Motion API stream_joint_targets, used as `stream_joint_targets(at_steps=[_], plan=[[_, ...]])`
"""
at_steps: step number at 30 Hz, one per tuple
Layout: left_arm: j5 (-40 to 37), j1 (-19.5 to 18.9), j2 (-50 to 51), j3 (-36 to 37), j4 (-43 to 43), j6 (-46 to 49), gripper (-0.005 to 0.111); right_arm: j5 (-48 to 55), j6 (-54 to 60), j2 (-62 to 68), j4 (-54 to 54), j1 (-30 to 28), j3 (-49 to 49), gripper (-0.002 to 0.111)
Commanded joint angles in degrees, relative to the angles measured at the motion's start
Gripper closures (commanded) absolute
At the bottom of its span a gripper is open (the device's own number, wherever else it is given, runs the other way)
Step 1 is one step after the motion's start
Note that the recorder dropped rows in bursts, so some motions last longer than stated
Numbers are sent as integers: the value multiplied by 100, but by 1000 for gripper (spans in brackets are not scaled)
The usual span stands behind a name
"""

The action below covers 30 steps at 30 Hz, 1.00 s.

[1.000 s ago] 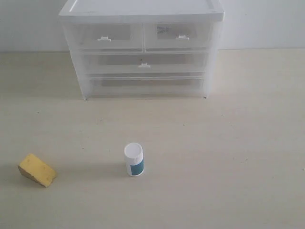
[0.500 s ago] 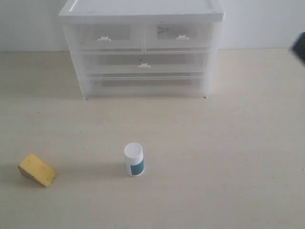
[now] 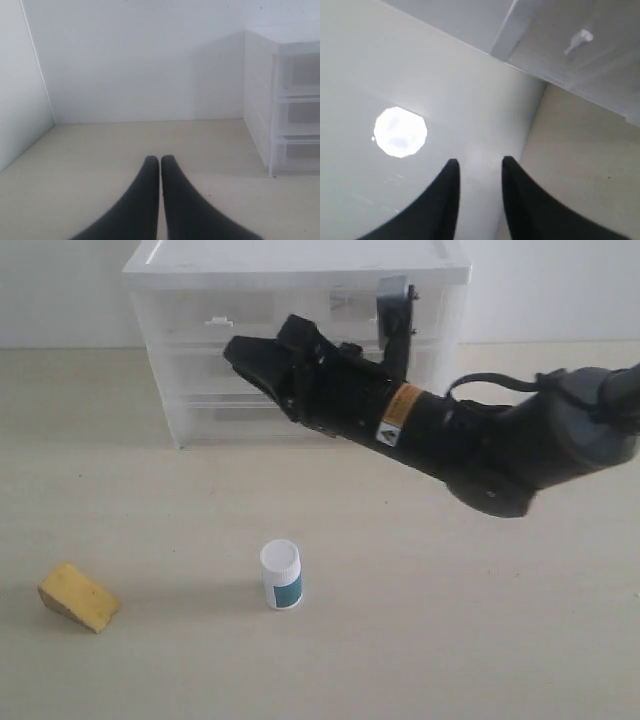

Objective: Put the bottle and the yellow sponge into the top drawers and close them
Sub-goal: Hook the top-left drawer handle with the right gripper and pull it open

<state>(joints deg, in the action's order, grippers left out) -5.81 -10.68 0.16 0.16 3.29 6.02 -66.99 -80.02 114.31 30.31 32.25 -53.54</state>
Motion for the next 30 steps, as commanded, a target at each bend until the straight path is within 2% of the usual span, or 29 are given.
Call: stream_joint_targets(at_steps=[1, 4, 6, 12, 14, 20, 24, 26, 27, 30], plan=[[63, -10, -16, -16, 37, 5, 103, 211, -1154, 774, -333, 182, -1144, 54], [63, -10, -16, -16, 37, 5, 103, 262, -1252, 1186, -828, 210, -1679, 53], [53, -10, -16, -16, 38, 5, 103, 668, -1374, 1391, -849, 210, -1981, 53], [41, -10, -16, -16, 38, -131, 103, 1081, -1498, 1557, -1194, 210, -2389, 54], [41, -10, -16, -16, 38, -131, 103, 1402, -1431, 1557, -1351, 210, -2477, 62], [41, -10, -16, -16, 38, -131, 103, 1529, -1389, 1557, -1301, 210, -2675, 105], [41, -10, -16, -16, 38, -131, 103, 1279, -1389, 1557, -902, 210, -2578, 108], [41, -10, -16, -16, 38, -131, 103, 670, -1389, 1546, -669, 227, -2406, 108], [41, -10, -16, -16, 38, -131, 103, -133, -1389, 1546, -639, 295, -2148, 108], [41, -10, -16, -16, 38, -131, 103, -297, -1259, 1321, -483, 573, -1282, 108]])
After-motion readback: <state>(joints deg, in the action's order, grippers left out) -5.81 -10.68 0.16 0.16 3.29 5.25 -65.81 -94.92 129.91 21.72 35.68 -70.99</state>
